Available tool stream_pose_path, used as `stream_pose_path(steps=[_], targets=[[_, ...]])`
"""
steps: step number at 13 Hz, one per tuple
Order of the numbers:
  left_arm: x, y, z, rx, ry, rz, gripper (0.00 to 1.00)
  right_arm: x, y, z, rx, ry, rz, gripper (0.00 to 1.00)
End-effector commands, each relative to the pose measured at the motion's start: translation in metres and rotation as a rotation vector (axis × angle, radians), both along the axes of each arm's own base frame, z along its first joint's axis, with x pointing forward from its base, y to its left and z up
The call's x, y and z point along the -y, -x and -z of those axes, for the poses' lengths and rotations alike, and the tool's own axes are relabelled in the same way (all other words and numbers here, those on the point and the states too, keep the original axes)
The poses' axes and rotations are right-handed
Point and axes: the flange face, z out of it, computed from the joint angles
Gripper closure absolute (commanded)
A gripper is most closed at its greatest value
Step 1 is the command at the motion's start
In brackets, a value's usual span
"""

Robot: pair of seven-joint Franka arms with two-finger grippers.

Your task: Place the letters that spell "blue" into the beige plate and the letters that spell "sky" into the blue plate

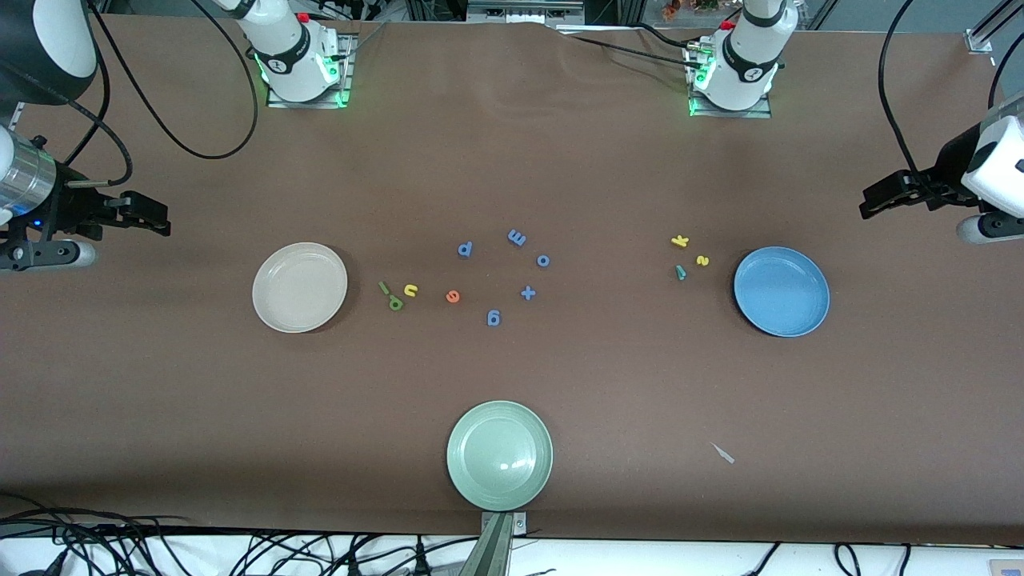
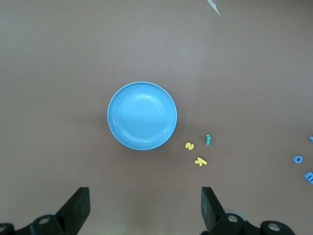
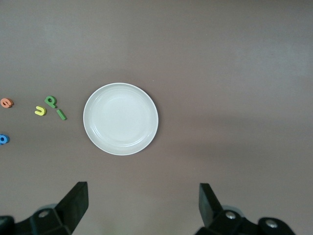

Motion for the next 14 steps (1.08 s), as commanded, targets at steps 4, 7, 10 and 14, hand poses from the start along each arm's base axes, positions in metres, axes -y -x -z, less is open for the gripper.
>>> stream_pose_path(steps=[4,7,10,14], targets=[[0.0023,-0.0029,-0.0042,0.003,-0.011,0.026,0.0,0.0012,-0.0043,-0.0041,0.01,0.001,0.009,0.0],[0.0023,-0.0033,-0.0051,0.008,-0.012,0.025,0.0,0.0012,-0.0041,-0.0027,0.007,0.001,0.008,0.0],[0.0022,-0.0036,-0.0036,0.005,-0.013,0.023,0.0,0.0022,-0.004,-0.0019,0.005,0.0,0.002,0.0],[0.0014,-0.0049,-0.0017,0.002,-0.014,0.022,0.0,0.0014,-0.0037,-0.0011,0.002,0.002,-0.002,0.0]])
